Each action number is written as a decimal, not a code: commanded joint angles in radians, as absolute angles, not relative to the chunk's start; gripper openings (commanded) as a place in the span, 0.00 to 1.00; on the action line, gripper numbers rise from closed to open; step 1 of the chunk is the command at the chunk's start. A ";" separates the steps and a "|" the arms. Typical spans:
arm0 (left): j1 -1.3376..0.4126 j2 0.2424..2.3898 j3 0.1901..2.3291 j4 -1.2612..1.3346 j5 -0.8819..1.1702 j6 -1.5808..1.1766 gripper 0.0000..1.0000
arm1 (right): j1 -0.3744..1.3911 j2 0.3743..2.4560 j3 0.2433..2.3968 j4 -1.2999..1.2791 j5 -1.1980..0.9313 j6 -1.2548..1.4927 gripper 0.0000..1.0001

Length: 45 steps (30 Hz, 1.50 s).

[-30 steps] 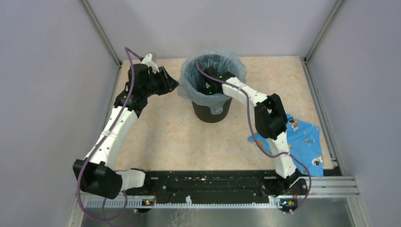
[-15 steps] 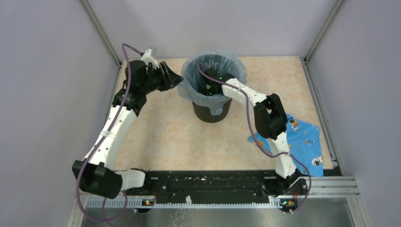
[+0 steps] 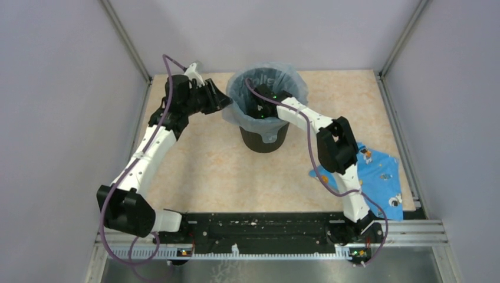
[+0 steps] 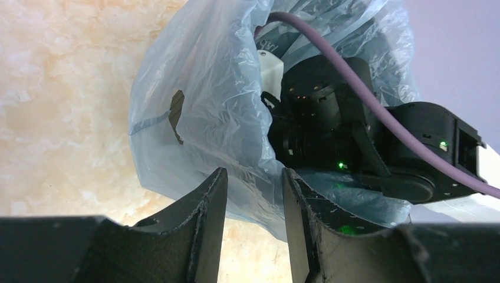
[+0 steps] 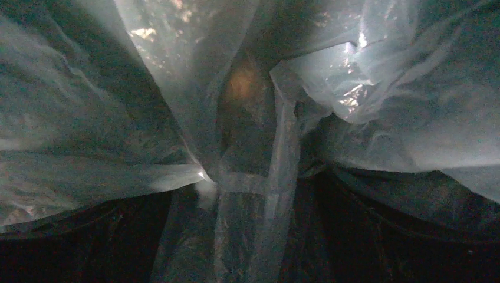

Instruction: Put the trash bags into the trash bin

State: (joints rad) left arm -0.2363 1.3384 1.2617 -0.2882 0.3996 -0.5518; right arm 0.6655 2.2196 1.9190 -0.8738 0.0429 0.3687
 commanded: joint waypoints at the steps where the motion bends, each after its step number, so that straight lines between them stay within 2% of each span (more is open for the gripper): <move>1: -0.245 1.356 1.241 -0.225 0.398 -0.555 0.46 | 0.672 2.166 1.987 -0.889 0.051 0.379 0.91; 28: -0.252 1.373 1.204 -0.221 0.376 -0.549 0.45 | 0.679 2.065 2.032 -0.899 0.006 0.387 0.91; 45: -0.252 1.371 1.202 -0.230 0.358 -0.540 0.46 | 0.699 1.987 2.154 -0.947 0.003 0.375 0.91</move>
